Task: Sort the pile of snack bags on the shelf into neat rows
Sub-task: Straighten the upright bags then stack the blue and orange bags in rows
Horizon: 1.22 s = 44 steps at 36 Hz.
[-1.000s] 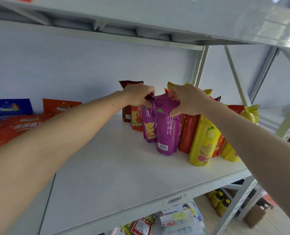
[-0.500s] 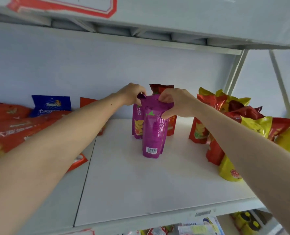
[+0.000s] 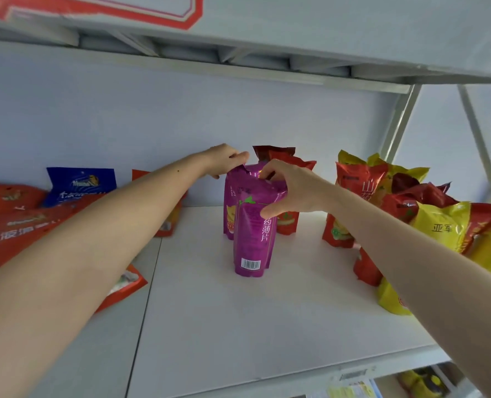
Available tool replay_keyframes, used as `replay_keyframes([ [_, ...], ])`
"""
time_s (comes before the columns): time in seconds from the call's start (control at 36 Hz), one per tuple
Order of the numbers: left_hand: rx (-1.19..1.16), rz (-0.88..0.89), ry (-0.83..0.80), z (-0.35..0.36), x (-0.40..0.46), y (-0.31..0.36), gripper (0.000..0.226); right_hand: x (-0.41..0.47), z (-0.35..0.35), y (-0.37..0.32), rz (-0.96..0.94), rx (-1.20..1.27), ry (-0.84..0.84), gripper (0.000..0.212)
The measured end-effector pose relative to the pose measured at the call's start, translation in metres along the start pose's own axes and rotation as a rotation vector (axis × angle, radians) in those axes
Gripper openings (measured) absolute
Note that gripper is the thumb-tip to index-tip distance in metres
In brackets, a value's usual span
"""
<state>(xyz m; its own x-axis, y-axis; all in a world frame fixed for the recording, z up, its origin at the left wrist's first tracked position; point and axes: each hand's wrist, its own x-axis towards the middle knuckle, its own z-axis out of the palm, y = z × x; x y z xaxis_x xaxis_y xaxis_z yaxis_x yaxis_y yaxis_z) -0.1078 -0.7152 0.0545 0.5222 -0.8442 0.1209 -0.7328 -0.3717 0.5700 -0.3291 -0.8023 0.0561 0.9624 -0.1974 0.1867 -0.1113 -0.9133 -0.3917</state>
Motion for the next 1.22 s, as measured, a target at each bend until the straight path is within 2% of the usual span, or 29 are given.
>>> replay_keyframes([
  [0.19, -0.007, -0.031, -0.032, -0.001, -0.002, 0.007, 0.059, 0.006, 0.011, 0.003, -0.012, 0.101, 0.091, 0.060],
  [0.44, 0.055, -0.031, -0.040, -0.002, -0.002, 0.010, 0.051, 0.011, 0.014, 0.003, -0.012, 0.081, 0.094, 0.058],
  [0.61, 0.155, 0.014, -0.022, -0.006, -0.003, 0.006, 0.048, 0.005, 0.012, 0.000, -0.005, 0.087, 0.054, 0.071],
  [0.78, 0.181, 0.050, 0.012, -0.013, -0.004, 0.010, 0.055, -0.014, -0.005, 0.004, 0.083, 0.139, 0.036, 0.079],
  [0.92, 0.233, 0.094, 0.039, -0.014, 0.003, 0.026, 0.034, -0.039, -0.029, 0.015, 0.176, -0.038, 0.005, 0.070],
  [0.97, 0.259, 0.133, 0.032, -0.011, 0.004, 0.039, 0.037, -0.047, -0.040, 0.020, 0.195, -0.076, 0.030, 0.061],
  [1.08, 0.282, 0.179, 0.012, 0.000, 0.005, 0.072, 0.056, -0.057, -0.065, 0.032, 0.249, -0.154, 0.112, 0.047],
  [1.22, 0.327, 0.255, -0.041, 0.018, 0.016, 0.104, 0.048, -0.074, -0.093, 0.046, 0.296, -0.237, 0.199, 0.037],
])
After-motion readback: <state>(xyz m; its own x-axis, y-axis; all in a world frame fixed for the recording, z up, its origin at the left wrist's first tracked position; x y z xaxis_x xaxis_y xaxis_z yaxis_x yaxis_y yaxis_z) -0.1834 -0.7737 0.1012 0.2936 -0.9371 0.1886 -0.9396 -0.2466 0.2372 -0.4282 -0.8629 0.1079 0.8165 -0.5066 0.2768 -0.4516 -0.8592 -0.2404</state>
